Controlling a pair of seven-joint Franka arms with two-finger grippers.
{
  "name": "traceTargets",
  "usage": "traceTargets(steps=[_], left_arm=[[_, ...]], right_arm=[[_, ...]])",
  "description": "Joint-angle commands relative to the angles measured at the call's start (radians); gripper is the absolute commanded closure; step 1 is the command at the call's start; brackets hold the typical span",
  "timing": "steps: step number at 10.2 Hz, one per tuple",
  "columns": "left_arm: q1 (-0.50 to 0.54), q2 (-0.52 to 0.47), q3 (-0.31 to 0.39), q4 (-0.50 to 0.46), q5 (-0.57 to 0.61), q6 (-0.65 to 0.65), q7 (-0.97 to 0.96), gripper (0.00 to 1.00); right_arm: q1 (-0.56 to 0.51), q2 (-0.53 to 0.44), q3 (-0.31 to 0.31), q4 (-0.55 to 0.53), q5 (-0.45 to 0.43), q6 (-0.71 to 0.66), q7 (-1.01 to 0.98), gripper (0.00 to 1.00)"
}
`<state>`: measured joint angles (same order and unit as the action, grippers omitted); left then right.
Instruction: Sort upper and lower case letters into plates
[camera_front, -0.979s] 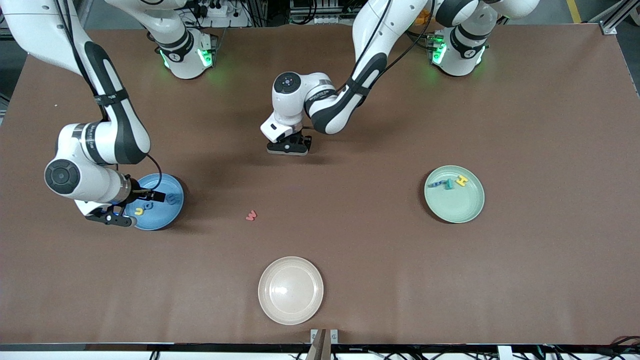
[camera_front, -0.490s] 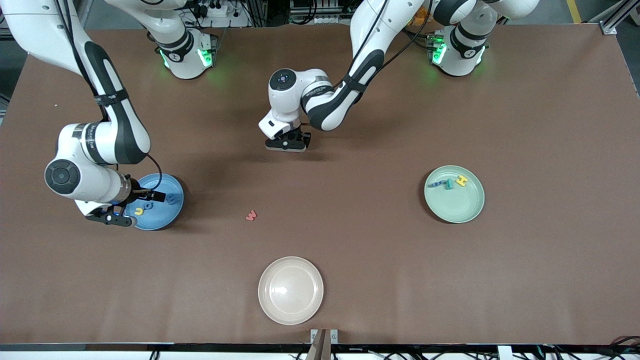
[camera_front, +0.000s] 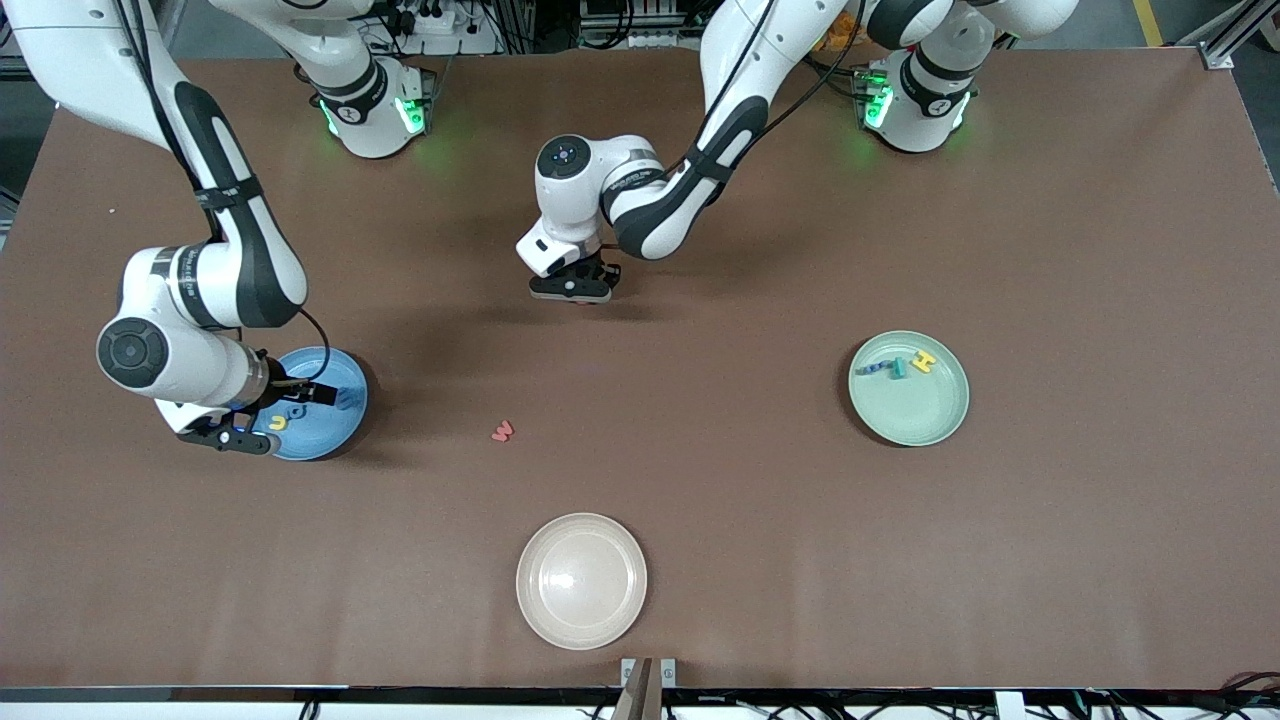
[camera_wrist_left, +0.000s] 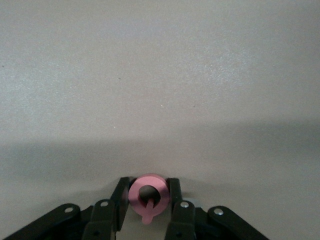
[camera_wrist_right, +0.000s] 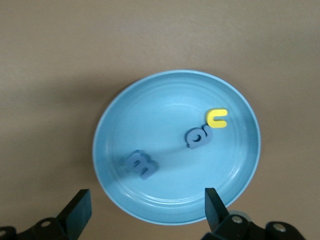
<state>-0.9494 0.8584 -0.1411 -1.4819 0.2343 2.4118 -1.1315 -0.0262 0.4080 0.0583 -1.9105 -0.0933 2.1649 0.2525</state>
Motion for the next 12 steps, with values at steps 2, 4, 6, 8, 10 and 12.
traceTargets(steps=[2,4,6,8,10,12], left_arm=[[0.122,-0.054,-0.012,0.002,-0.022,-0.111,0.218,0.9],[0.234,-0.105,-0.038,0.002,-0.068,-0.199,0.42,0.9],[0.352,-0.177,-0.067,-0.006,-0.076,-0.314,0.608,0.9],[0.423,-0.231,-0.068,-0.018,-0.078,-0.44,0.772,0.91],[0.532,-0.297,-0.068,-0.093,-0.078,-0.484,0.962,0.91],[0.642,-0.334,-0.068,-0.173,-0.078,-0.484,1.141,0.9]], right_arm=[[0.078,0.09,0.005,0.119,0.004,-0.002,0.152,0.0],[0.142,0.153,0.006,0.184,0.006,-0.002,0.317,0.0],[0.208,0.236,0.008,0.298,0.065,-0.005,0.46,0.0],[0.285,0.299,0.008,0.381,0.183,-0.004,0.557,0.0],[0.339,0.368,0.008,0.451,0.204,0.012,0.666,0.0],[0.376,0.391,0.006,0.452,0.196,0.082,0.692,0.0]])
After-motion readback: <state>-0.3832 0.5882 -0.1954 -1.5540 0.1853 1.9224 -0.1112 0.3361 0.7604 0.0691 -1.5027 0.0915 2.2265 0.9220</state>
